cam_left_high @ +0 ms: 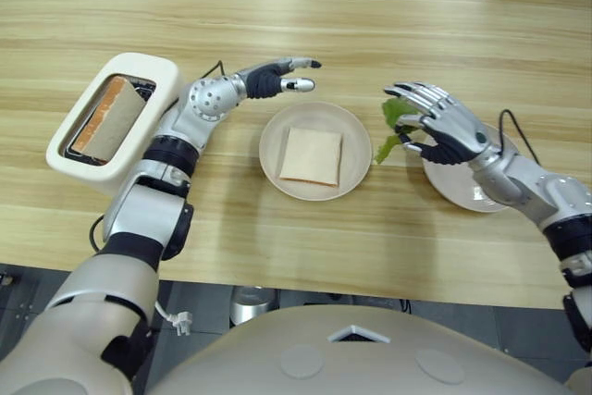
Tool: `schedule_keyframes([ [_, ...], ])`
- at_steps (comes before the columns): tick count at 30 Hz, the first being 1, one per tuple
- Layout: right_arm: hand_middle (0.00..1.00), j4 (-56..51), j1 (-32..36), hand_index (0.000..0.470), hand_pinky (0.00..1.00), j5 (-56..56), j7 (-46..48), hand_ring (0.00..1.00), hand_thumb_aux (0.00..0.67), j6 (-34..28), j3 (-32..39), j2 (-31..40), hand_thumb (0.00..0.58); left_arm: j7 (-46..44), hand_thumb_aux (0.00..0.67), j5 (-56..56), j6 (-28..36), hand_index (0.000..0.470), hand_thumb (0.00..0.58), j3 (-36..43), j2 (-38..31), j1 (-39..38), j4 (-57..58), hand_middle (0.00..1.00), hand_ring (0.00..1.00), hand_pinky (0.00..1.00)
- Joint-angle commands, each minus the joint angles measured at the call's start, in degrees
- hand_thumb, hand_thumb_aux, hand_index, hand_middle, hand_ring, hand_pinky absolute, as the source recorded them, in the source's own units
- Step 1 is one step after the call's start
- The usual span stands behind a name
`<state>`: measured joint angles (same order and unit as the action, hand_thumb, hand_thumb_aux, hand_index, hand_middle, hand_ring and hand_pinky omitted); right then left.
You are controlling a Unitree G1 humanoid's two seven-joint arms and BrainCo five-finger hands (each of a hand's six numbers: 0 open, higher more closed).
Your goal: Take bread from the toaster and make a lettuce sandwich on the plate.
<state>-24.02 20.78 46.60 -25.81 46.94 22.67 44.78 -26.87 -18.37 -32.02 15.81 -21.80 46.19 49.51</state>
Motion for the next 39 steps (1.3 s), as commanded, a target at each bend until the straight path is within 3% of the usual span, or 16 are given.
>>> schedule_keyframes([
  [1, 0.00, -2.08, 3.33, 0.460, 0.00, 2.69, 2.88, 0.00, 0.670, 1.45, 2.87, -3.66, 0.580, 1.89, 0.000, -1.68, 3.73, 0.000, 0.000, -0.38, -2.04, -1.06, -3.21, 0.00, 0.00, 0.00],
  [12, 0.00, -13.58, 12.19, 0.460, 0.00, 10.01, 1.38, 0.00, 0.670, 3.60, 10.74, -12.96, 0.580, 3.73, 0.000, -10.87, 15.16, 0.000, 0.000, -0.07, -11.63, -10.37, -20.45, 0.00, 0.00, 0.00],
  [25, 0.00, -22.88, 18.06, 0.460, 0.00, 13.55, -2.94, 0.00, 0.670, 2.89, 16.50, -20.40, 0.580, 5.10, 0.000, -5.47, 25.50, 0.000, 0.000, -15.17, -21.27, -29.44, -42.28, 0.00, 0.00, 0.00],
  [26, 0.00, -23.63, 18.43, 0.400, 0.00, 13.82, -3.35, 0.00, 0.583, 2.68, 16.83, -20.90, 0.570, 5.11, 0.000, -4.69, 26.12, 0.000, 0.000, -17.19, -21.97, -31.54, -44.33, 0.00, 0.00, 0.00],
  [27, 0.00, -24.29, 18.75, 0.400, 0.00, 14.00, -3.64, 0.00, 0.583, 2.48, 17.11, -21.35, 0.570, 5.04, 0.000, -3.99, 26.63, 0.000, 0.000, -19.05, -22.55, -33.44, -46.15, 0.00, 0.00, 0.00],
  [28, 0.00, -24.94, 19.00, 0.292, 0.00, 14.14, -4.01, 0.00, 0.426, 2.28, 17.39, -21.68, 0.503, 5.00, 0.000, -3.46, 27.07, 0.000, 0.000, -20.59, -22.99, -34.95, -47.64, 0.00, 0.00, 0.00],
  [30, 0.00, -26.29, 19.46, 0.215, 0.00, 14.39, -4.86, 0.00, 0.313, 1.90, 17.98, -22.29, 0.415, 4.95, 0.000, -2.59, 28.03, 0.000, 0.000, -23.83, -23.95, -38.06, -50.51, 0.00, 0.00, 0.00],
  [31, 0.00, -26.94, 19.70, 0.123, 0.00, 14.50, -5.34, 0.00, 0.179, 1.68, 18.29, -22.56, 0.268, 4.93, 0.000, -2.28, 28.53, 0.000, 0.000, -25.53, -24.51, -39.70, -51.79, 0.00, 0.00, 0.00],
  [32, 0.00, -27.49, 19.92, 0.023, 0.00, 14.58, -5.74, 0.00, 0.034, 1.50, 18.56, -22.82, 0.058, 4.94, 0.000, -2.10, 28.90, 0.000, 0.000, -27.24, -25.01, -41.35, -52.97, 0.00, 0.00, 0.00],
  [33, 0.00, -27.99, 20.08, 0.000, 0.00, 14.59, -6.12, 0.00, 0.000, 1.31, 18.73, -22.99, 0.000, 4.91, 0.000, -1.91, 29.22, 0.000, 0.000, -28.68, -25.40, -42.75, -53.85, 0.00, 0.00, 0.00],
  [39, 0.00, -30.71, 20.67, 0.000, 0.00, 14.33, -7.93, 0.00, 0.000, 0.06, 19.53, -24.04, 0.000, 4.16, 0.000, -1.30, 30.05, 0.000, 0.000, -34.90, -27.25, -49.72, -56.87, 0.00, 0.00, 0.00],
])
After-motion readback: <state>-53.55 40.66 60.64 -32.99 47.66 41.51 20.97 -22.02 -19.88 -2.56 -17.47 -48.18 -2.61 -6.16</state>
